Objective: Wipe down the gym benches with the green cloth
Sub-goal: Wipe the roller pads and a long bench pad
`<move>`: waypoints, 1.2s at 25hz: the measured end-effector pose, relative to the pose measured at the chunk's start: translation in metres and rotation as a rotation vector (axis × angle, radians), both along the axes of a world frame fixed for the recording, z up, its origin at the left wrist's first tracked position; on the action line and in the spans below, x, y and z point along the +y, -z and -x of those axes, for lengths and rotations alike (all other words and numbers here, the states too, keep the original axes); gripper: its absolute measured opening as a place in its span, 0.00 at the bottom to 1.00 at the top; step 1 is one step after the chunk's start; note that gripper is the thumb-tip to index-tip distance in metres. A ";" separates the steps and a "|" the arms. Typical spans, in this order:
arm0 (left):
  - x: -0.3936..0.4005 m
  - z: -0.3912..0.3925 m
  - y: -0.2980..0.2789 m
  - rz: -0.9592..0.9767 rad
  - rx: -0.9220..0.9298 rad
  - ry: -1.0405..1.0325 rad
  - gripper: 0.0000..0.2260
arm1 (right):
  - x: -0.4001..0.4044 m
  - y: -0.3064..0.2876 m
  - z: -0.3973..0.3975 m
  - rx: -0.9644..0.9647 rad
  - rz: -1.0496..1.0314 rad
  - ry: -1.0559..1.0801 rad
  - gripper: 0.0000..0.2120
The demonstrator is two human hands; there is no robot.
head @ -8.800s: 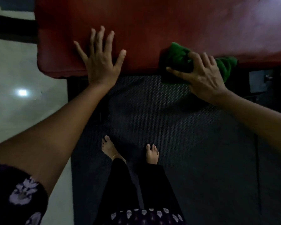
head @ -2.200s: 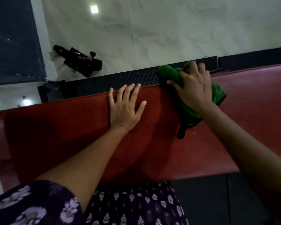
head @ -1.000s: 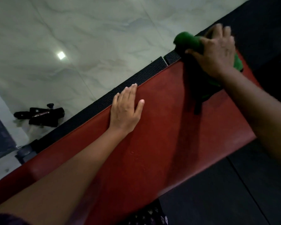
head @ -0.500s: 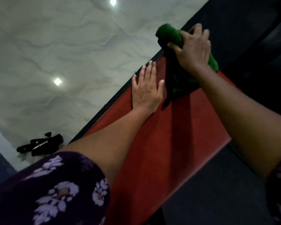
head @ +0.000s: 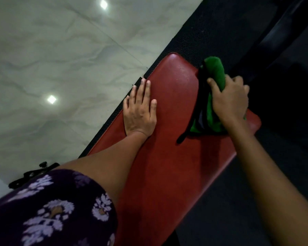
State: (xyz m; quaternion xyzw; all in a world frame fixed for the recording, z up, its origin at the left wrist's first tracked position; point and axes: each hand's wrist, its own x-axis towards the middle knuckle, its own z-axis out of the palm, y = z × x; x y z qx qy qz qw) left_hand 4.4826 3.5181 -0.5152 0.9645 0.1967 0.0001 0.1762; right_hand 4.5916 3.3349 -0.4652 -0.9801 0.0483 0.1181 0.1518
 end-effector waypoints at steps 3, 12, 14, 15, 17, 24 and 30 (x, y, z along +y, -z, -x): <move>-0.003 -0.003 0.003 0.000 -0.005 0.006 0.24 | 0.016 -0.001 -0.006 0.024 0.070 0.166 0.25; 0.002 -0.003 0.009 -0.045 -0.058 0.015 0.24 | 0.047 0.011 -0.014 -0.078 0.104 -0.202 0.26; -0.001 -0.007 0.011 -0.026 -0.054 0.015 0.24 | -0.012 0.009 -0.006 -0.055 0.062 0.026 0.25; -0.002 -0.008 0.011 -0.022 -0.041 0.015 0.24 | -0.030 0.009 0.002 -0.035 0.050 0.138 0.26; 0.000 -0.010 0.008 -0.036 0.005 0.009 0.24 | -0.027 0.013 0.021 -0.027 0.112 0.191 0.28; -0.003 -0.011 -0.006 -0.061 0.280 0.055 0.25 | -0.020 0.017 0.075 -0.050 0.151 -0.056 0.29; -0.033 0.054 -0.034 -0.044 0.531 0.332 0.29 | -0.017 -0.005 0.176 0.148 0.022 -0.078 0.30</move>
